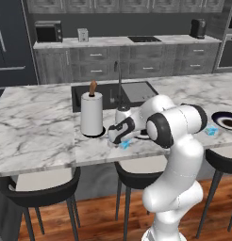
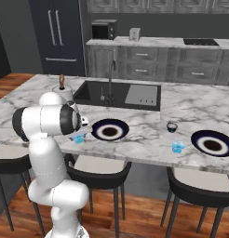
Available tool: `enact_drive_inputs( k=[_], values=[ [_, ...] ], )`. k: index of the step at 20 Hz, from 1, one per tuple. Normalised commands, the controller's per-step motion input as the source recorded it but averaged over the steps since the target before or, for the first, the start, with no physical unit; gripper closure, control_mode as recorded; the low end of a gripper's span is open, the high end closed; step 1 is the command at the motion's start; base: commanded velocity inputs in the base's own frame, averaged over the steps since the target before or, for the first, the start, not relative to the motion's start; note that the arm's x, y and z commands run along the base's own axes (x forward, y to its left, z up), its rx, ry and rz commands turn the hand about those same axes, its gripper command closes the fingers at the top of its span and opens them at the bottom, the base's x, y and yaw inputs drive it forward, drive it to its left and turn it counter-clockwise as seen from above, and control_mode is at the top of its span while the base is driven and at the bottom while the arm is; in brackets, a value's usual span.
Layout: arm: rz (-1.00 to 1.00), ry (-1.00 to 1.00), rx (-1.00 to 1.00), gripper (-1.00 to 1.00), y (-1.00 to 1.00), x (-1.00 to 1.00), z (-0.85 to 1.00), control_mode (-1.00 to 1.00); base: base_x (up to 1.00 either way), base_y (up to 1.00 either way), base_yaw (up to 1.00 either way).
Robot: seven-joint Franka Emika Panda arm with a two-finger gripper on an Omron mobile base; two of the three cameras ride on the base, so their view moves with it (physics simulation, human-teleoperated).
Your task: Place two yogurt containers on each plate.
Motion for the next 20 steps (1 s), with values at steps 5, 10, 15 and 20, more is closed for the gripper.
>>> enact_drive_inputs(
  k=[5, 10, 15, 20],
  values=[
    [-0.11, 0.00, 0.00, 1.00, -0.24, -0.10, 0.02, -1.00, 0.00, 0.00, 0.00],
    [-0.22, 0.00, 0.00, 1.00, -0.44, -0.21, 0.31, -1.00, 0.00, 0.00, 0.00],
    [-0.21, 0.00, 0.01, 1.00, -0.64, 0.00, 0.35, -1.00, 0.00, 0.00, 0.00],
    [-0.28, 0.00, 0.00, 1.00, -0.41, 0.42, 0.29, -1.00, 0.00, 0.00, 0.00]
  ],
)
